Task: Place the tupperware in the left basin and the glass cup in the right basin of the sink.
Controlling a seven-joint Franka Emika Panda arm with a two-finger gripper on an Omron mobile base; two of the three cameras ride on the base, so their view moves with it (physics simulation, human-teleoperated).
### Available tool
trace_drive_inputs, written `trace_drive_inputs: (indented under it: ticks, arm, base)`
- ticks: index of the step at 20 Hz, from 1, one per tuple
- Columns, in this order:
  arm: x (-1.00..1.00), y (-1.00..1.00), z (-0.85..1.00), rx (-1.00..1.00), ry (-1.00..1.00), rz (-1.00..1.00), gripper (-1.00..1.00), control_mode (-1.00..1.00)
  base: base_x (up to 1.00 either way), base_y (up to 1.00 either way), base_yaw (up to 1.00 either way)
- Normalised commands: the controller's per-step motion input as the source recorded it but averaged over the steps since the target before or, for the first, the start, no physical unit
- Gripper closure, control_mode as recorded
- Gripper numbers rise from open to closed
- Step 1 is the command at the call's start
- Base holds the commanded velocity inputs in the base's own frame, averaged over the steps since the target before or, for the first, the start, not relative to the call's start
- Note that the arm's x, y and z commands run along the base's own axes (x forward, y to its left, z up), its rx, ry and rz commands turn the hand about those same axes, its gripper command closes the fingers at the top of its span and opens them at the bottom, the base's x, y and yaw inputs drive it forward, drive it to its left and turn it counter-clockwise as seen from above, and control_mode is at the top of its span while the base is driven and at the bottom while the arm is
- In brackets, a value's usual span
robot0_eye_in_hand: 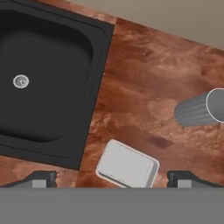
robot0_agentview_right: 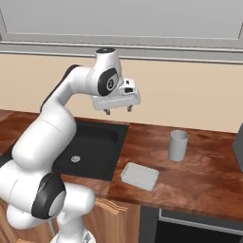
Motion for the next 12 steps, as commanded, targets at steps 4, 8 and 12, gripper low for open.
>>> trace_drive_inputs:
  ticks: [4, 8, 12]
  arm:
    - [-0.01, -0.38, 0.0, -0.01, 0.12, -0.06, -1.0, -1.0]
    - [-0.1, -0.37, 0.0, 0.0, 0.09, -0.26, -1.0, -1.0]
    - [-0.09, -0.29, -0.04, 0.0, 0.04, -0.35, -1.0, -1.0]
  base:
    - [0.0, 0.0, 0.0]
    - [0.0, 0.0, 0.0]
    - [0.0, 0.0, 0.0]
